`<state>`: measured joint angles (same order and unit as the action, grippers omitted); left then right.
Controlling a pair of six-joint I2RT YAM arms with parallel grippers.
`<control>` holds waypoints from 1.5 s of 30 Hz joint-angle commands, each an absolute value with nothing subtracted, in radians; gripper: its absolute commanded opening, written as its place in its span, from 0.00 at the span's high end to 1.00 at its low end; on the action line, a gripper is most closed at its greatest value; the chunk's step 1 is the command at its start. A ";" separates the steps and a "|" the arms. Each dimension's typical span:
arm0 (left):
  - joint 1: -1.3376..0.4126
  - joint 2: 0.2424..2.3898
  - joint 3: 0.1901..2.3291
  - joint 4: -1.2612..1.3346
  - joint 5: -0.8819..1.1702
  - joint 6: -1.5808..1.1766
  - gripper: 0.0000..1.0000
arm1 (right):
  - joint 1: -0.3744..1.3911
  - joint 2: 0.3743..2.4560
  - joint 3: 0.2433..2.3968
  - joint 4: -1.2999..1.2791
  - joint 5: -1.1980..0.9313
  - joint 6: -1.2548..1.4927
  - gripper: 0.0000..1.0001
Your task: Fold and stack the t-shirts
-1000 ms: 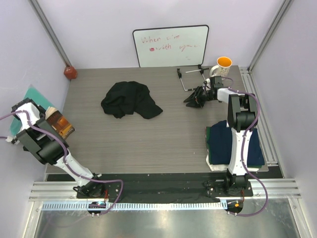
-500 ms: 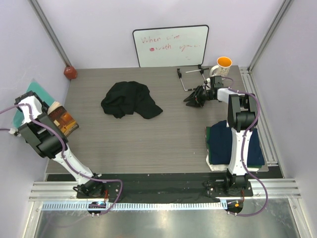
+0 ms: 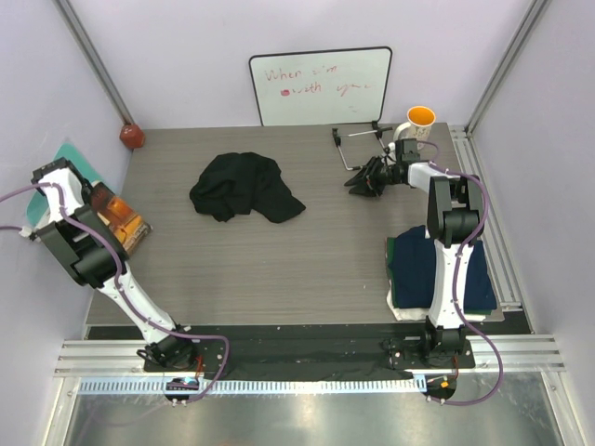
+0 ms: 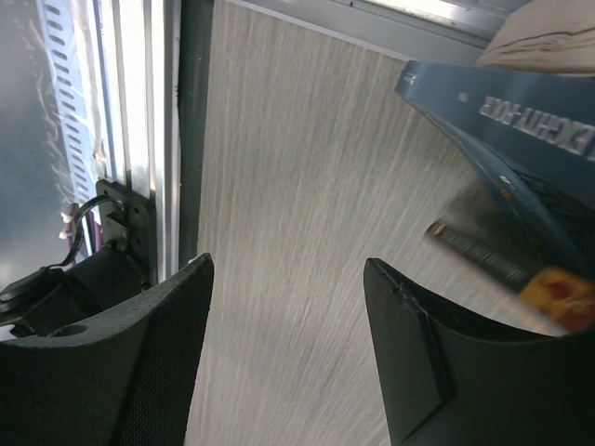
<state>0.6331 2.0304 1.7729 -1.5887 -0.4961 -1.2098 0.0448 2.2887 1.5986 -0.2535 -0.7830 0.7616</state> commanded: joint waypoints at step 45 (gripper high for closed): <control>0.686 1.710 1.533 -1.442 -0.646 -1.006 0.27 | 0.049 2.269 1.611 -0.218 -0.805 0.759 0.62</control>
<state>0.6472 1.7844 1.5684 -1.4067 -0.5774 -1.0042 0.0448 2.3001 1.6024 -0.2420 -0.7841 0.7624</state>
